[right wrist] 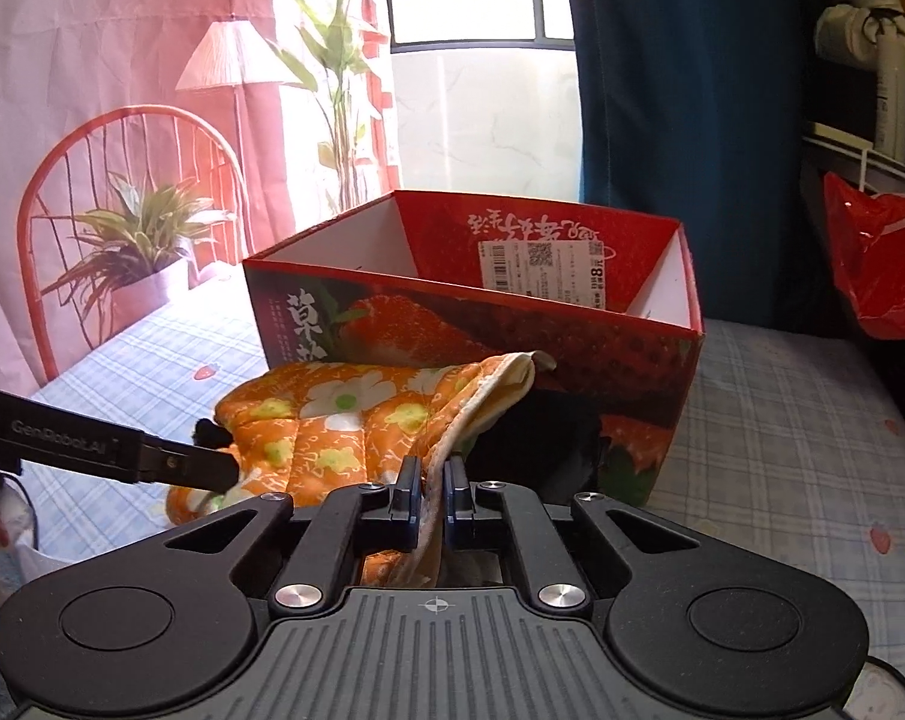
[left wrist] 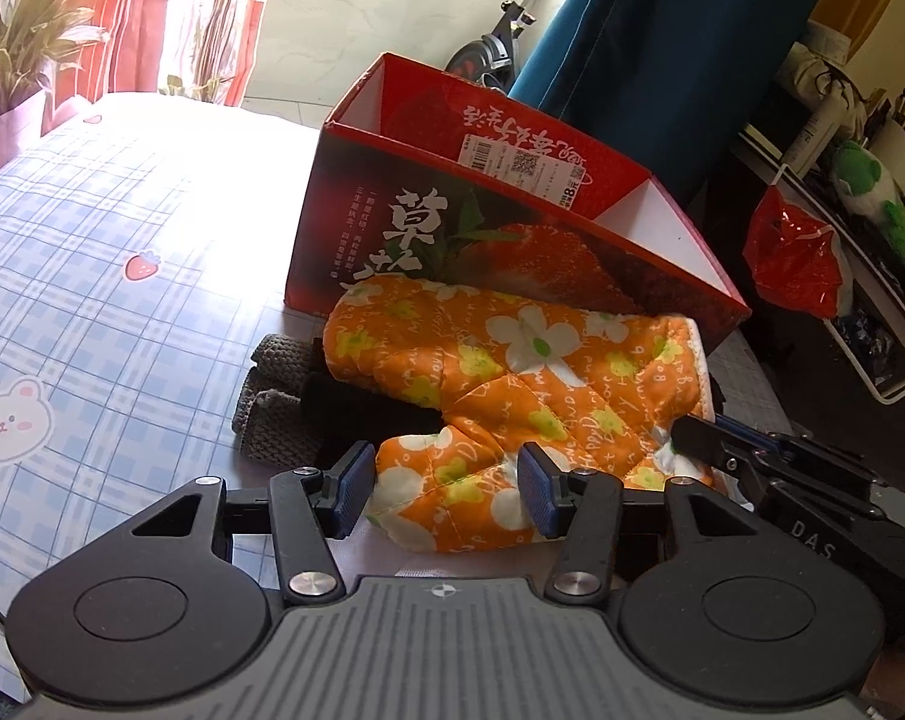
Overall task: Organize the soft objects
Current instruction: 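Close the right gripper on the orange cloth edge while the left gripper grips it, then lift the orange cloth with both grippers and carry it into the box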
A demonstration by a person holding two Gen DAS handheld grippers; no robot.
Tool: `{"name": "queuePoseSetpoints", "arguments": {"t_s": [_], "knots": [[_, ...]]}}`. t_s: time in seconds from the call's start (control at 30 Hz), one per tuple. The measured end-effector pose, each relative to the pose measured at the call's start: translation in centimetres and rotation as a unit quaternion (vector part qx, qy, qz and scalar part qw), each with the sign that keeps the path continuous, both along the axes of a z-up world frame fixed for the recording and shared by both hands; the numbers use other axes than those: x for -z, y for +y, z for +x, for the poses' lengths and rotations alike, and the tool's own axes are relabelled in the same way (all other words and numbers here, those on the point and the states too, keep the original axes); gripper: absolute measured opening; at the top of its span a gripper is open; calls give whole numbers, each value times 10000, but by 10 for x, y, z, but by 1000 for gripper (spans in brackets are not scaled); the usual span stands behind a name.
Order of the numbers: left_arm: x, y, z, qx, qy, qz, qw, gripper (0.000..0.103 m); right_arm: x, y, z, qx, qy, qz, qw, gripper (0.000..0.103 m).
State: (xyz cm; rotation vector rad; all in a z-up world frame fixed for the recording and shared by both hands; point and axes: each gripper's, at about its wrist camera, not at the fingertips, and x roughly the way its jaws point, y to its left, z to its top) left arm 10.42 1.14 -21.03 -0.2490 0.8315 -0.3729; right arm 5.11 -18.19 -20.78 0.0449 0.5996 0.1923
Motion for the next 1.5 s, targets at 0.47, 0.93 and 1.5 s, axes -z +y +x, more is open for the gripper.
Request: {"name": "queuePoseSetpoints", "arguments": {"t_s": [0.47,0.93,1.5], "knots": [[5,13,74,-590,551,-320,9962,56,16,-8,5,43,61,-92,9999,7],[7,0,75,-430,303,-66,9986,28,19,-13,8,46,116,63,9999,8],[-12,-5,21,-493,-513,166,9973,21,6,-11,-2,-26,-36,268,9996,7]]}}
